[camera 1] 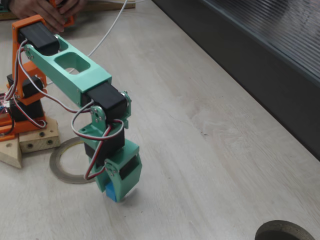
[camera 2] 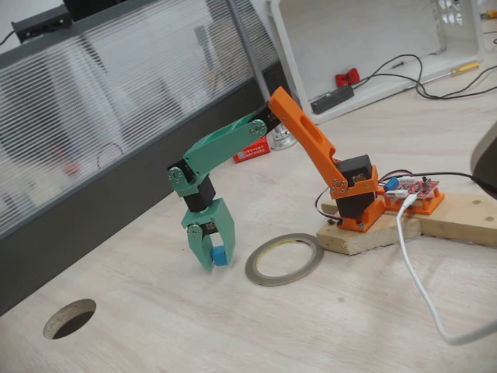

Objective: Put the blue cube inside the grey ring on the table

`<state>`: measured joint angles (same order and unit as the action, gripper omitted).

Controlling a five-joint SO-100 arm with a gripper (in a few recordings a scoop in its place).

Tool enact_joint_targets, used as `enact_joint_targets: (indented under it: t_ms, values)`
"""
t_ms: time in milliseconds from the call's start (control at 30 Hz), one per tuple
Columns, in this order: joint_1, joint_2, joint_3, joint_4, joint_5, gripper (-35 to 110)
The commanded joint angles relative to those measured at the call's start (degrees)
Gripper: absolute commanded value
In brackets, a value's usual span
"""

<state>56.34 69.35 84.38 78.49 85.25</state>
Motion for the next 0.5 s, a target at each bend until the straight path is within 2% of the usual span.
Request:
enact_joint_targets:
  t_ms: [0,200,467]
  values:
    - [0.4,2.0,0.0,1.1,0.1,29]
    - [0.6,2.0,0.0,1.1,0.1,27]
    - [0.6,2.0,-0.4,1.1,0.3,0]
